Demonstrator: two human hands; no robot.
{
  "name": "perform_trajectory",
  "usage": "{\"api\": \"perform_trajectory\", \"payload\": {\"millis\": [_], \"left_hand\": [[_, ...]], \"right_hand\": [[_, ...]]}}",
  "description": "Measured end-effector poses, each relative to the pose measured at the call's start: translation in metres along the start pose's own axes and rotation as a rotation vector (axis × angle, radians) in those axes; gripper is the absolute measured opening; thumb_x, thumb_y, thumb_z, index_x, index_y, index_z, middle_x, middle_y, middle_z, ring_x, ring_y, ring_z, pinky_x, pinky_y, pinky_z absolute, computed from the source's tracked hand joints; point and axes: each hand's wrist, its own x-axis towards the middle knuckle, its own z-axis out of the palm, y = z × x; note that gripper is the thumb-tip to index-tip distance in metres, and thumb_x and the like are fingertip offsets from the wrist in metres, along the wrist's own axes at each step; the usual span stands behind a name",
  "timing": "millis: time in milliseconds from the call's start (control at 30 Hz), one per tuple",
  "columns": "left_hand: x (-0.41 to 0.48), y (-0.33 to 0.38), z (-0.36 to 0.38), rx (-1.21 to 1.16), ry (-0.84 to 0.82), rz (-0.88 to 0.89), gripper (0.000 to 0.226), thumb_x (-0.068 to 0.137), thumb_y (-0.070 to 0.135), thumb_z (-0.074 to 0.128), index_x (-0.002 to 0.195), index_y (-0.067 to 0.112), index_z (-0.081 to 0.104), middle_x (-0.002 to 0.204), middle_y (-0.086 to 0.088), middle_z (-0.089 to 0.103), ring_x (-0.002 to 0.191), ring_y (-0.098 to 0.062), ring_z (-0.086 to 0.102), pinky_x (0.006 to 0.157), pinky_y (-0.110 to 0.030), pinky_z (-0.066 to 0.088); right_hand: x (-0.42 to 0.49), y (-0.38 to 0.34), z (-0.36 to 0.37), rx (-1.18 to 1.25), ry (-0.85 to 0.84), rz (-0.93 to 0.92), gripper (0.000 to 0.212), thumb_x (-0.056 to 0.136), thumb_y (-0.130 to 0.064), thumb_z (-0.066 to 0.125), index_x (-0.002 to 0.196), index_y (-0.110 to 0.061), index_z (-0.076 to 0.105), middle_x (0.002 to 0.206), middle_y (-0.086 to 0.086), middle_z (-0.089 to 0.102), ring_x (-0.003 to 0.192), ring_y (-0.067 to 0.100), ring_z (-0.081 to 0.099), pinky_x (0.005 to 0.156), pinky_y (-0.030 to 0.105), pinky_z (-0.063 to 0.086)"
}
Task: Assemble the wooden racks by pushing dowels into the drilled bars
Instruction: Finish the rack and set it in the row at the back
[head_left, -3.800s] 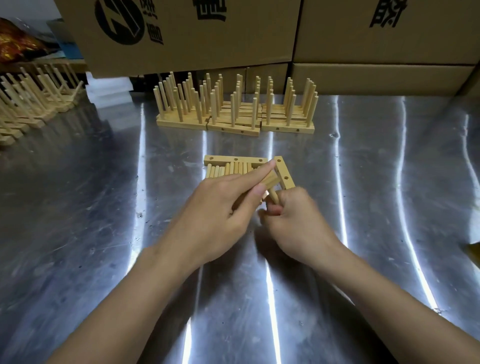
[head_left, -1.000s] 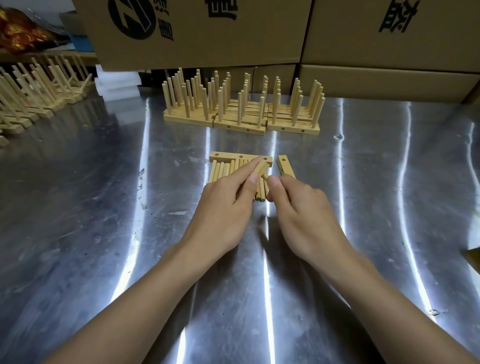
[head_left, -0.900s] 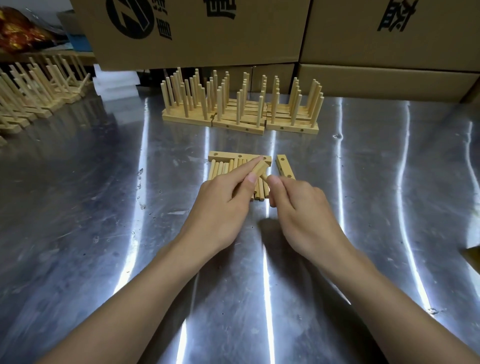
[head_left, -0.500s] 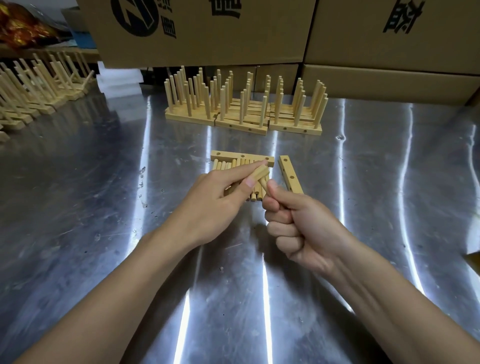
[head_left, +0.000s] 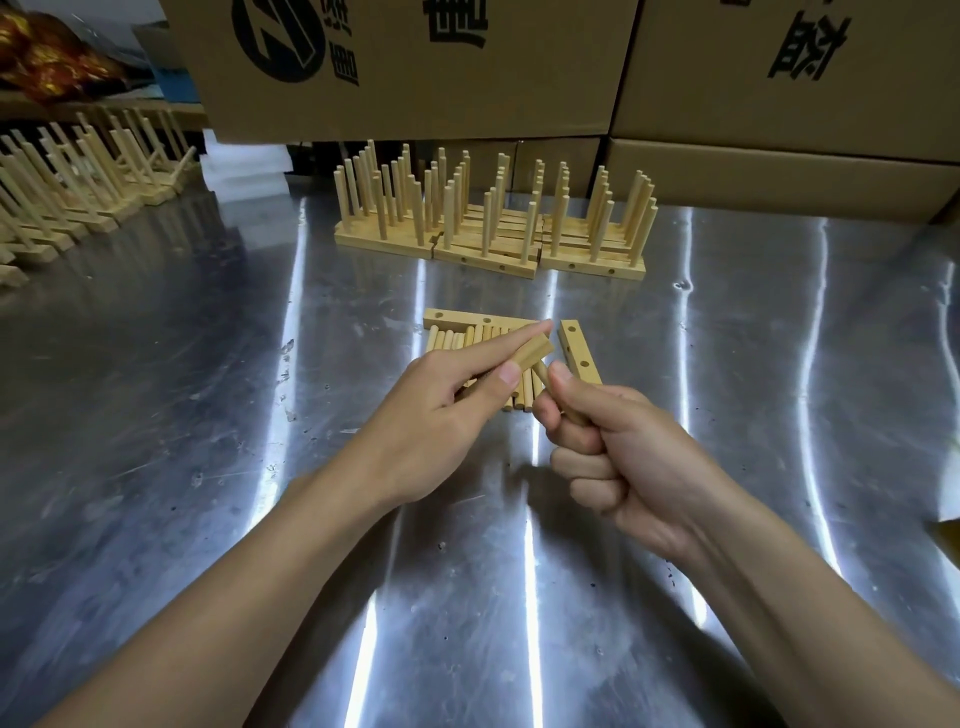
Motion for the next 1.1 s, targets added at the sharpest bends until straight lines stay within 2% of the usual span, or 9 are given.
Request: {"api": "perform_trajectory", "payload": {"millis": [33, 133, 300, 333, 367, 500, 600, 667, 1100], "left_hand": [[0.0, -0.001, -0.001, -0.011, -0.015, -0.011, 0.041, 0.115, 0.019, 0.046, 0.155, 0.025, 0.054, 0.104, 0.037, 0.021, 0.1, 0.011, 0.016, 0.099, -0.023, 0.018], [0.0, -0.002, -0.003, -0.024, -0.024, -0.015, 0.04, 0.115, 0.02, 0.046, 0.154, 0.024, 0.055, 0.113, 0.037, 0.027, 0.111, 0.011, 0.019, 0.099, -0.029, 0.027], [0.006, -0.006, 0.002, -0.092, 0.043, -0.022, 0.039, 0.114, 0.028, 0.046, 0.15, 0.033, 0.058, 0.121, 0.023, 0.05, 0.099, 0.003, 0.019, 0.059, -0.022, 0.037], [0.008, -0.008, 0.002, -0.151, 0.101, -0.058, 0.037, 0.114, 0.03, 0.045, 0.149, 0.036, 0.06, 0.076, 0.008, 0.069, 0.078, 0.003, 0.023, 0.054, -0.02, 0.033], [0.01, -0.009, -0.001, -0.229, 0.174, -0.105, 0.037, 0.115, 0.032, 0.045, 0.147, 0.039, 0.061, 0.079, 0.019, 0.041, 0.064, 0.002, 0.031, 0.05, -0.015, 0.031], [0.013, -0.015, -0.022, -0.685, 0.345, -0.275, 0.035, 0.114, 0.033, 0.044, 0.141, 0.036, 0.064, 0.075, 0.002, 0.05, 0.05, -0.005, 0.034, 0.041, -0.018, 0.021], [0.015, -0.015, -0.022, -0.928, 0.344, -0.349, 0.033, 0.114, 0.03, 0.041, 0.14, 0.023, 0.06, 0.075, 0.002, 0.051, 0.05, -0.008, 0.034, 0.04, -0.019, 0.024], [0.016, -0.014, -0.02, -1.003, 0.335, -0.391, 0.031, 0.114, 0.029, 0.039, 0.136, 0.019, 0.058, 0.076, 0.0, 0.051, 0.049, -0.008, 0.034, 0.039, -0.019, 0.027], [0.017, -0.008, -0.019, -1.159, 0.323, -0.471, 0.038, 0.112, 0.033, 0.042, 0.139, 0.016, 0.063, 0.072, 0.002, 0.049, 0.049, -0.007, 0.032, 0.04, -0.016, 0.025]], "right_hand": [[-0.001, 0.0, 0.0, 0.01, 0.005, 0.023, 0.041, 0.104, -0.043, 0.059, 0.072, -0.017, 0.059, 0.058, -0.008, 0.018, 0.041, 0.003, 0.015, 0.032, 0.014, 0.015], [-0.001, 0.001, 0.001, 0.017, 0.007, 0.039, 0.041, 0.103, -0.043, 0.06, 0.071, -0.017, 0.06, 0.058, -0.008, 0.018, 0.041, 0.003, 0.015, 0.031, 0.015, 0.016], [0.003, -0.013, -0.017, -0.167, -0.003, 0.011, 0.059, 0.098, -0.067, 0.053, 0.092, -0.015, 0.08, 0.063, -0.004, 0.039, 0.049, 0.006, 0.029, 0.038, 0.016, 0.024], [0.005, -0.016, -0.023, -0.172, 0.063, -0.028, 0.064, 0.097, -0.07, 0.051, 0.097, -0.015, 0.082, 0.066, -0.001, 0.049, 0.049, 0.007, 0.037, 0.039, 0.017, 0.027], [0.007, -0.017, -0.03, -0.193, 0.159, -0.112, 0.062, 0.099, -0.069, 0.05, 0.097, -0.016, 0.083, 0.071, 0.0, 0.057, 0.051, 0.008, 0.046, 0.041, 0.017, 0.031], [0.02, 0.002, -0.051, -0.88, 0.561, -0.596, 0.024, 0.105, -0.04, 0.061, 0.093, -0.032, 0.08, 0.091, -0.016, 0.069, 0.089, 0.006, 0.063, 0.074, 0.016, 0.045], [0.032, 0.023, -0.049, -1.352, 0.578, -0.636, 0.01, 0.098, -0.037, 0.071, 0.103, -0.033, 0.079, 0.111, -0.014, 0.057, 0.114, 0.016, 0.05, 0.096, 0.013, 0.033], [0.04, 0.031, -0.047, -1.488, 0.596, -0.609, 0.016, 0.094, -0.045, 0.075, 0.098, -0.031, 0.08, 0.12, -0.008, 0.057, 0.12, 0.021, 0.047, 0.096, 0.031, 0.039], [0.04, 0.025, -0.036, -1.395, 0.802, -0.658, 0.009, 0.09, -0.036, 0.069, 0.083, -0.03, 0.068, 0.102, -0.015, 0.065, 0.104, 0.012, 0.054, 0.085, 0.03, 0.028]]}}
